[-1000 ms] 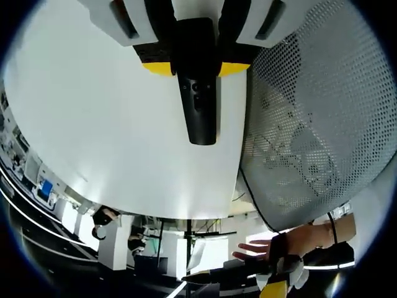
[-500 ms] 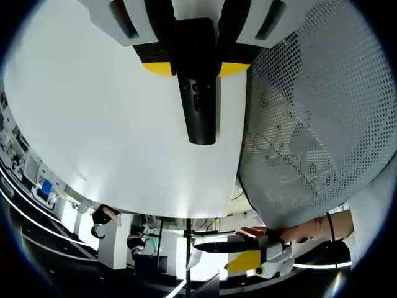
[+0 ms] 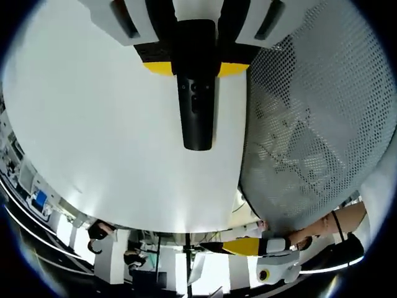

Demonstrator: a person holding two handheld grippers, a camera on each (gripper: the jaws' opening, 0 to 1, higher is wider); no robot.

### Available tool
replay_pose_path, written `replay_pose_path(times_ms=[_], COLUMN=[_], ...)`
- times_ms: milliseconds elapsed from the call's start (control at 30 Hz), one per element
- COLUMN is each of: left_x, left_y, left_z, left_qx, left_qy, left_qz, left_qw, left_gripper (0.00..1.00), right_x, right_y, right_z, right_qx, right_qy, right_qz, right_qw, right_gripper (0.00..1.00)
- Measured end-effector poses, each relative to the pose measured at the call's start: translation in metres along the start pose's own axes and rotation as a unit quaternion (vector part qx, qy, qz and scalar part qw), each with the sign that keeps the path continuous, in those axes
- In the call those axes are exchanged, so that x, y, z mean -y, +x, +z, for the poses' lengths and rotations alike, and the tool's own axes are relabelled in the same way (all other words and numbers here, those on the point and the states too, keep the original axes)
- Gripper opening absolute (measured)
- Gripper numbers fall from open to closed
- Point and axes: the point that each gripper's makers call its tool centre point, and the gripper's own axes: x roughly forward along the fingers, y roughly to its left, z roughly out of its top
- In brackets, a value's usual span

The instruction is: Press the specified remote control buttons in sequence, fully releasing each button before pressing the next.

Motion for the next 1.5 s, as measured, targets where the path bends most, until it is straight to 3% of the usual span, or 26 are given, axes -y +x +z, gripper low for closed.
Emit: replay_pose_path(times_ms=[133,433,767,1500], left_x=[0.001,-0.004,-0.004,-0.002], left_y=[0.001,0.001,0.003,0.002], left_z=[-0.001,-0.004,-0.006,-0.007], left_qx=[-0.002,-0.005,-0.011,-0.013], left_qy=[0.002,0.006,0.01,0.004], left_qz=[0.001,0.006,0.011,0.012], left_qw=[1.0,1.0,0.9998,0.9998], left_gripper=[0.78,0.8,0.81,0.81], right_x=[0.007,0.026,0.052,0.112], right_y=[0.0,0.0,-0.001,-0.004], right_z=[-0.002,0.0,-0.002,0.0], right_qx=[-0.02,-0.035,-0.053,-0.079], right_qy=[-0.025,-0.022,-0.048,-0.043], right_qz=[-0.006,0.0,-0.004,-0.01], right_qw=[0.9995,0.9991,0.9974,0.996], right_gripper=[0.21,0.21,0.21,0.21])
